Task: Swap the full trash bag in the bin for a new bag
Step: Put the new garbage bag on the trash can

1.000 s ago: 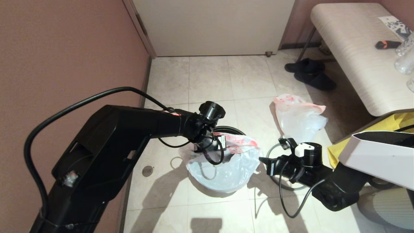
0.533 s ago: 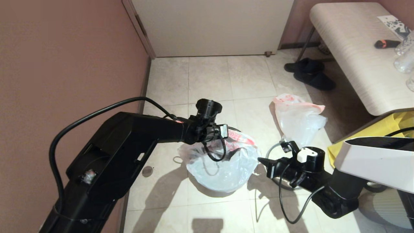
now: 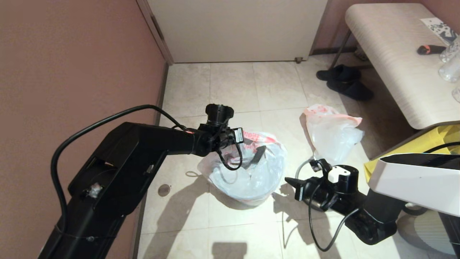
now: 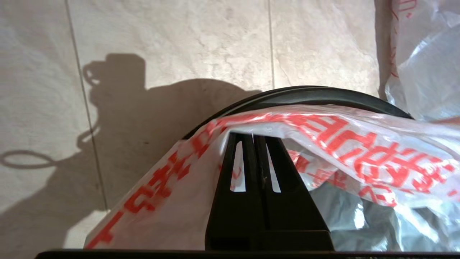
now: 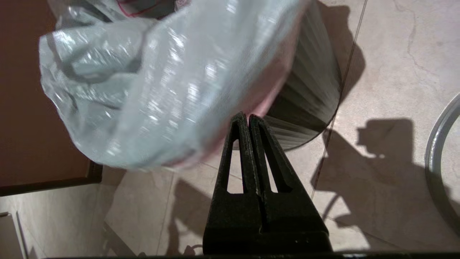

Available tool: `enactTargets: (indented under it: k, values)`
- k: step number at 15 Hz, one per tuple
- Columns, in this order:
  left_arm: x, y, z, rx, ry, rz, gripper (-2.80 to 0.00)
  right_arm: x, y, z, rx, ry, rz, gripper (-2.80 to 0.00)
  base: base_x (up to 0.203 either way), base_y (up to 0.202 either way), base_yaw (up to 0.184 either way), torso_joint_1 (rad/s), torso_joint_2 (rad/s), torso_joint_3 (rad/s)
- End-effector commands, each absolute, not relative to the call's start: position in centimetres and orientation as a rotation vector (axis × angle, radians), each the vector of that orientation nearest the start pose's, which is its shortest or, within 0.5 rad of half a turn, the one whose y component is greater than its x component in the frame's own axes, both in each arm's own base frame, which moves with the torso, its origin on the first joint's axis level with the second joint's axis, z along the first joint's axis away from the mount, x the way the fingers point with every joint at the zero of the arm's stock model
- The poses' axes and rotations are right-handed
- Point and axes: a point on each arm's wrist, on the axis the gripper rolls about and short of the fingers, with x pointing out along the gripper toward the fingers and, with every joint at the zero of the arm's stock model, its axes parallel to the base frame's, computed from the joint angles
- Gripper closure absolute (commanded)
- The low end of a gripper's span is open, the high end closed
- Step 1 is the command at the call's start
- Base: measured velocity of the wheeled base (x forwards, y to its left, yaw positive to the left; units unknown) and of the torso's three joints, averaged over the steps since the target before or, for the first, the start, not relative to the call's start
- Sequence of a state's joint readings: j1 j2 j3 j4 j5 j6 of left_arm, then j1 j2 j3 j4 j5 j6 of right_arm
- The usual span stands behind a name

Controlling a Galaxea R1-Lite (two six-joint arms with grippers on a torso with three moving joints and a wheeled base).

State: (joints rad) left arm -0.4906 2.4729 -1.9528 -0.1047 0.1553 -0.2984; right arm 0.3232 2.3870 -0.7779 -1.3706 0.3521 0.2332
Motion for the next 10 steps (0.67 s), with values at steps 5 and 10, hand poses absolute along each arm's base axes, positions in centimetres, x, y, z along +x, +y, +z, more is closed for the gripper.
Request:
enactTargets:
  k: [5,10]
  values:
    - [45.7,-23.9,13.1,-0.164,0.422,-0.260,0.00,36.4,13.1,0.0,0.226,0.317,0.644,0.00,0.000,0.000,0.000,0.000,0.00,0.000]
    - [46.2,-23.6,12.1,-0.154,0.435,-0.239,0.00,36.4,13.1,0.0,0.226,0.317,0.644,0.00,0.000,0.000,0.000,0.000,0.00,0.000]
